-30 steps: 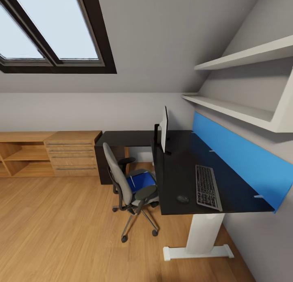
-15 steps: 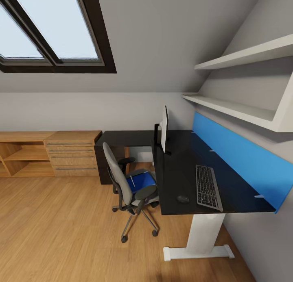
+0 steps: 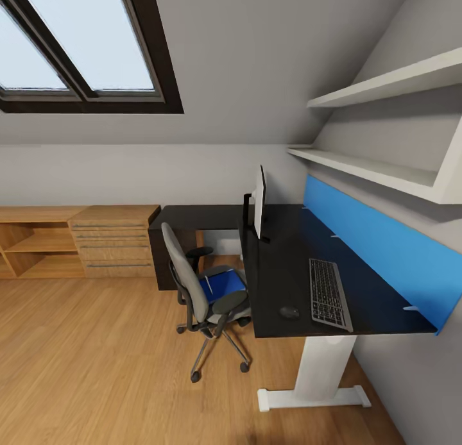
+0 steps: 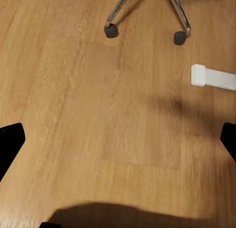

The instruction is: In the bedroom, organize the workspace by keeping the computer under the desk, ensuring the monitor is on the desk, placing the keyboard on the desk next to the monitor, placing the mouse on the desk next to the keyboard, moving the folder from the swivel chair onto the desk next to the mouse, stacking the notebook on top of the folder with the pen on top of the notebook, and positioning the swivel chair next to the desk.

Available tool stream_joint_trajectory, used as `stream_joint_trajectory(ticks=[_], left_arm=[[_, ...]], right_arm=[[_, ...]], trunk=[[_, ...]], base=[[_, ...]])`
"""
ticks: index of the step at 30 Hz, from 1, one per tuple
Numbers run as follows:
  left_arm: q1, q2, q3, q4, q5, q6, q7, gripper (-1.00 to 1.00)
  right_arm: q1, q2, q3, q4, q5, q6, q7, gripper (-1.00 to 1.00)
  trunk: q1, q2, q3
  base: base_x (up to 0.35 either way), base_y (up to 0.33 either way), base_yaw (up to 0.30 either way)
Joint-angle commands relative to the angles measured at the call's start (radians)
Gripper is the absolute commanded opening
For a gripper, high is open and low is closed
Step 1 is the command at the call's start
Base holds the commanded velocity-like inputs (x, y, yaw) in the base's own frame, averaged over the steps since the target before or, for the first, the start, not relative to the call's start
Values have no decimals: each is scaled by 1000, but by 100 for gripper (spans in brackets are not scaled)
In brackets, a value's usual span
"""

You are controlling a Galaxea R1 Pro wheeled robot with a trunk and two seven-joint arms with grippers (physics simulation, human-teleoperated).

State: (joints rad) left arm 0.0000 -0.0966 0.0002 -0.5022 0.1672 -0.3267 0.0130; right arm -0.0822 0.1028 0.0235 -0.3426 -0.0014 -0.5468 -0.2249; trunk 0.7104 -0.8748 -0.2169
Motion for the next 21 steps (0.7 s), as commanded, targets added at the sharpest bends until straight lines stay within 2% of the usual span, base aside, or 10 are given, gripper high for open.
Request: stream_joint_trajectory(ticks=[1,6,15,21], left_arm=[[0,1,0,-1,4,-1,2,100],[0,5,1,-1,3,1,2,100],[0,36,2,-1,4,1,2,100],[0,47,4,-1,4,1,2,100]], right_arm=[[-1,0,3,1,0,-2,-5,100],[-1,0,3,1,1,-2,-5,100],[-1,0,4,8,2,-2,-5,100],[-1,0,4,10,3,-3,-5,100]], trunk=[[4,-8,-4],[23,-43,-20],[58,-106,-48],[81,-148,-67]], base=[[0,0,0],[0,0,0],[0,0,0],[0,0,0]])
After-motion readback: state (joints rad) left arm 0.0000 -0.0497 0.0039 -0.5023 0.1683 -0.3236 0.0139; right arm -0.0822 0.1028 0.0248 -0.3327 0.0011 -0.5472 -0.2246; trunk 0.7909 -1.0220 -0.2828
